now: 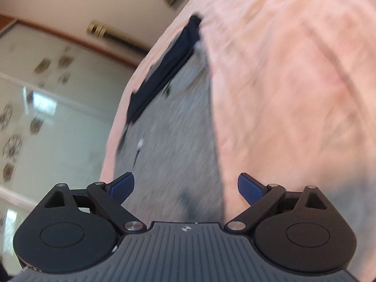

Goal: Fold small clothes
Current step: 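Grasp the grey sweater edge with the left gripper while the right gripper grasps it too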

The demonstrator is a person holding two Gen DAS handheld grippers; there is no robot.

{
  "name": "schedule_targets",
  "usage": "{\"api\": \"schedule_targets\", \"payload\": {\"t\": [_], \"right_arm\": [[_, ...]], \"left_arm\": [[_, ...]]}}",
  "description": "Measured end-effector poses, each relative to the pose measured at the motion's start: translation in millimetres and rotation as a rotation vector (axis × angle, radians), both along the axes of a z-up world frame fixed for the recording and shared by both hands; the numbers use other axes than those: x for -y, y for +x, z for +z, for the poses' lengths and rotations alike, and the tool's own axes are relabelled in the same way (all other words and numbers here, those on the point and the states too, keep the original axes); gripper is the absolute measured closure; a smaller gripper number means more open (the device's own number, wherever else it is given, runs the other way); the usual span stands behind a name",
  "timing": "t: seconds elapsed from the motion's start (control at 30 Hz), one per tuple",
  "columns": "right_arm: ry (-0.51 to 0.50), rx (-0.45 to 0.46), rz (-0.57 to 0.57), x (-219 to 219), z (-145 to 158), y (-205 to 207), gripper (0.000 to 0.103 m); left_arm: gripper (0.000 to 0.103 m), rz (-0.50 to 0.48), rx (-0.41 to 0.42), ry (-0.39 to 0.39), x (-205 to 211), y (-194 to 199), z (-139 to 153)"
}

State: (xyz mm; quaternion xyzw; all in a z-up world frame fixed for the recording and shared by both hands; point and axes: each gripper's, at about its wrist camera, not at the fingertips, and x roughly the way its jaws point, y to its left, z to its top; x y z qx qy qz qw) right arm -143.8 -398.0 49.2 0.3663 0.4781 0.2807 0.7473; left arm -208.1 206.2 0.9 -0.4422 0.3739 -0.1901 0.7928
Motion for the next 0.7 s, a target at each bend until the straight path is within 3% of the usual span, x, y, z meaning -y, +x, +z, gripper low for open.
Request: {"api": "schedule_targets", "payload": {"t": [0.03,0.1,0.17,0.2,0.27,0.3,0.33,0.37,0.4,0.47,0.57,0.6,0.7], "right_arm": [[0.001,-0.006,0.03,-5,-1,-1,0.018],[0.007,-0.012,0.063,-13,-3,-5,0.023],[0.012,-0.014,0.079,-13,-2,-16,0.025],[0.022,-0.022,0.083,-12,-2,-18,0.027],[0.045,-0.038,0.095,-12,-5,-24,0.031],[0.048,-0.036,0.102,-13,-5,-28,0.036],[0.043,-0.037,0.1,-13,-7,-31,0.049],[0.03,-0.049,0.094,-13,-10,-31,0.06],[0.006,-0.069,0.101,-15,-15,-31,0.093],[0.016,-0.053,0.121,-17,-18,-32,0.093],[0.026,-0.002,0.198,-21,-2,-46,0.093],[0.025,0.027,0.23,-23,9,-53,0.093],[-0.001,0.058,0.272,-13,30,-75,0.093]], "left_arm": [[0.002,-0.006,-0.005,-0.032,2,2,-2],[0.014,-0.026,-0.03,-0.022,9,7,-4],[0.038,-0.044,-0.049,-0.015,14,8,-7],[0.045,-0.048,-0.072,-0.011,15,8,-11],[0.071,-0.042,-0.114,0.01,15,7,-17],[0.08,-0.042,-0.133,0.017,15,8,-20],[0.099,-0.039,-0.161,0.029,15,7,-24],[0.099,-0.033,-0.178,0.046,16,6,-26],[0.099,-0.03,-0.159,0.056,17,4,-24],[0.1,-0.05,-0.077,0.161,29,-2,-7],[0.1,-0.102,0.086,0.109,33,-22,23],[0.1,-0.108,0.118,0.124,32,-30,32],[0.1,-0.085,0.087,0.145,19,-49,30]]}}
